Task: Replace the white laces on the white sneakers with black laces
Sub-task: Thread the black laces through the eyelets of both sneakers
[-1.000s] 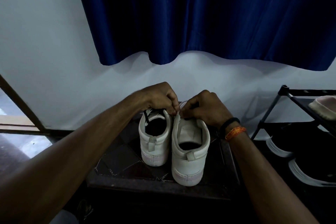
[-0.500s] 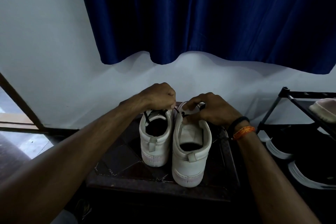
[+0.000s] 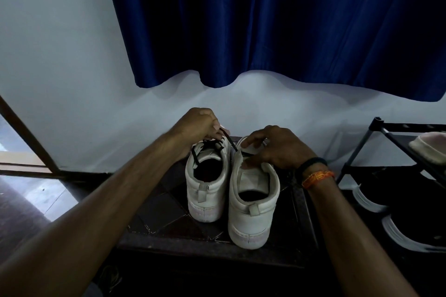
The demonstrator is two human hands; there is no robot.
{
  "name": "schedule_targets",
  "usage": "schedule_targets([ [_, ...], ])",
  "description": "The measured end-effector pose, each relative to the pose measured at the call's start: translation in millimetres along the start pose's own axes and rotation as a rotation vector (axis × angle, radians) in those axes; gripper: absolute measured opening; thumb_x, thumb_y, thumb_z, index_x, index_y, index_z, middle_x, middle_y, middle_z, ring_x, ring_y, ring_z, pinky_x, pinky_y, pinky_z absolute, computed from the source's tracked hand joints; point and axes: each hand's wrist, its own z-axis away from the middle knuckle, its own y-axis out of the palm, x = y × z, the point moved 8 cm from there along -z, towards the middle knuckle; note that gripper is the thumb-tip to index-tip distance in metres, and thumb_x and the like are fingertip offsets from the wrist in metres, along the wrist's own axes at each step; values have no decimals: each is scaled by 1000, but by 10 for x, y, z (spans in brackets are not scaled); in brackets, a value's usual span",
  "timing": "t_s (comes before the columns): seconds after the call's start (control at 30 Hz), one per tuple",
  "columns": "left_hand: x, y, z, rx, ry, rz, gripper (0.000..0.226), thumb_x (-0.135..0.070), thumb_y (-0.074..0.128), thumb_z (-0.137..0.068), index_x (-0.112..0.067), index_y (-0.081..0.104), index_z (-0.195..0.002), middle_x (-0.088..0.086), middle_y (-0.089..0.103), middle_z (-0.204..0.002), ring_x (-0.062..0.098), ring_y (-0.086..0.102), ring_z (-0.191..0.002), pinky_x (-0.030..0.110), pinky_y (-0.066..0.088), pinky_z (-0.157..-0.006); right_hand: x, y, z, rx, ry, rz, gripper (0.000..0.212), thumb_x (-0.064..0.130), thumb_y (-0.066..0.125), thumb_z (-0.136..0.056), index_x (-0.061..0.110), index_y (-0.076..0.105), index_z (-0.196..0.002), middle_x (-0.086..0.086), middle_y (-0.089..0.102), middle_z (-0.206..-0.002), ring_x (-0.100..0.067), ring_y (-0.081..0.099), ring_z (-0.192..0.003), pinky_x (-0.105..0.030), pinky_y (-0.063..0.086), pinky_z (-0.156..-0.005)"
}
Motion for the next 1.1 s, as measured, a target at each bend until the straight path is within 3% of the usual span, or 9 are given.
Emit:
schedule_targets([
  [0.07,6,92,24,74,-11,113,30,17,41,-92,-7,51,-78,18,77,-94,22,74,-82,19,58,-69,-19,-3,3,-13,6,-37,42,39,90,-68,37,73,-106,16,58,-97,-1,51,-88,-19,41,-72],
  [0.2,-16,192,76,134,-22,125,27,12,39,-95,-11,47,-83,20,76,-96,23,71,-78,20,50,-54,-59,-73,17,-62,-12,-110,38,32,93,-65,29,78,-100,15,69,-98,2,57,-84,-8,40,-63],
  [0.27,-33,231,92,141,-23,128,25,12,40,-95,-11,45,-86,19,77,-92,23,69,-76,18,50,-53,-55,-133,25,-76,-26,-172,38,31,93,-64,28,79,-100,14,72,-98,-2,62,-89,-10,45,-70],
  [0.33,-33,249,99,144,-25,137,22,10,40,-96,-10,46,-89,17,77,-91,22,67,-75,17,51,-54,-16,-138,28,-65,-37,-206,40,33,93,-64,29,79,-101,15,73,-95,-5,64,-94,-20,51,-79],
  [0.57,24,179,73,61,10,148,17,5,38,-100,-7,49,-94,17,71,-84,22,62,-68,22,47,-52,49,69,59,45,18,-80,52,43,90,-66,40,72,-115,11,57,-124,-13,51,-116,-26,41,-89],
  [0.7,21,128,60,-2,33,112,21,7,37,-98,-9,49,-91,12,70,-80,25,61,-72,26,49,-62,87,129,52,76,31,6,62,49,90,-62,45,68,-119,9,53,-127,-19,49,-124,-42,46,-106],
  [0.9,-145,-195,98,-174,103,245,25,11,36,-95,-10,49,-91,10,63,-75,21,60,-71,19,55,-61,35,174,27,75,29,34,62,57,87,-59,51,66,-117,9,52,-124,-26,44,-124,-50,44,-105],
  [1.03,-319,-628,159,-315,139,492,27,8,32,-98,-10,47,-85,8,53,-70,25,60,-72,39,60,-80,46,185,23,85,22,11,72,64,86,-47,51,67,-116,11,54,-126,-21,48,-125,-47,45,-106],
  [1.1,-421,-911,212,-385,167,679,27,6,30,-95,-8,46,-80,7,47,-67,22,58,-64,42,62,-79,20,201,11,80,28,2,83,74,76,-34,54,65,-114,14,53,-124,-20,47,-125,-47,45,-105],
])
